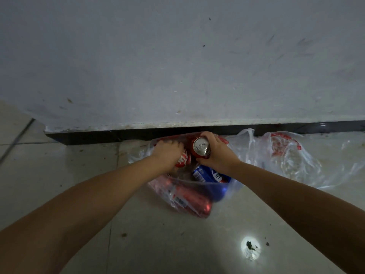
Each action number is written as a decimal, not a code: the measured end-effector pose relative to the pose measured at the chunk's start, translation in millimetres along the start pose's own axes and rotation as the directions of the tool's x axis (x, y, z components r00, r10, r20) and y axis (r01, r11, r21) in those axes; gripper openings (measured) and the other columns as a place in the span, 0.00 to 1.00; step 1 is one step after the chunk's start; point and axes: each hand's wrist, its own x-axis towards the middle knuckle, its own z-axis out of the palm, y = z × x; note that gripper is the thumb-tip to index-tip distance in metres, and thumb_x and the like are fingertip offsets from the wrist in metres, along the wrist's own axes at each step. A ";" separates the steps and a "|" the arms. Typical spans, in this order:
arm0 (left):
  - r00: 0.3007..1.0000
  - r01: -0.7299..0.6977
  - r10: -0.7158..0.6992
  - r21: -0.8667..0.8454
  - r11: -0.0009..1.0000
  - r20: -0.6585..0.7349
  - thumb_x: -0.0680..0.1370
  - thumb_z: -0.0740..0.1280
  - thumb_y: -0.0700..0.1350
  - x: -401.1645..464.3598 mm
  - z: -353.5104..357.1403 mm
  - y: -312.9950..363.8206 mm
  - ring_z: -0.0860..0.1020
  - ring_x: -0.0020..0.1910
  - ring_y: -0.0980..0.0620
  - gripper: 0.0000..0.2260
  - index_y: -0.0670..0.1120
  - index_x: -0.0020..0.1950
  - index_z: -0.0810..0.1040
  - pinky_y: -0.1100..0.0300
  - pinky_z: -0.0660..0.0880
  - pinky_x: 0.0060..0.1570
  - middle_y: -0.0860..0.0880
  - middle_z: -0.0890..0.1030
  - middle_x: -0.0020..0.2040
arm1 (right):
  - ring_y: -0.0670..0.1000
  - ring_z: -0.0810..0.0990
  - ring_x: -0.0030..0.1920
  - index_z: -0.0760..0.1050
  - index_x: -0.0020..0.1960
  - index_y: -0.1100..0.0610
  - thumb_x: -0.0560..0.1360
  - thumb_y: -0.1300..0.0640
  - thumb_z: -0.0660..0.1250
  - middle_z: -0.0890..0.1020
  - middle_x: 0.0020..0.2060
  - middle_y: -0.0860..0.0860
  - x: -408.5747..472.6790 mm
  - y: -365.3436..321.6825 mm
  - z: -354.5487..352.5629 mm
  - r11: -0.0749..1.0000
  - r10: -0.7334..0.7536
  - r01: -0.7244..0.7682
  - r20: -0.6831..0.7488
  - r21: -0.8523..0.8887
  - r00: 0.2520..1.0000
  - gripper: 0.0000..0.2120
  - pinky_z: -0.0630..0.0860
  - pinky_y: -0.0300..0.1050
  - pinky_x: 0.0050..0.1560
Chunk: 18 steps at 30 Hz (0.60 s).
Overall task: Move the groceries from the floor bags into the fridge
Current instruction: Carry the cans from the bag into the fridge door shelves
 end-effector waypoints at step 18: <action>0.815 0.259 -0.532 -0.966 -0.020 0.230 0.67 0.77 0.40 -226.2 -192.3 -0.1 0.75 0.52 0.55 0.31 0.47 0.65 0.66 0.65 0.71 0.51 0.53 0.75 0.55 | 0.47 0.76 0.54 0.66 0.69 0.56 0.64 0.53 0.78 0.78 0.56 0.48 -155.0 -175.3 -161.6 0.860 0.380 -0.341 -0.029 0.379 0.925 0.38 0.71 0.41 0.54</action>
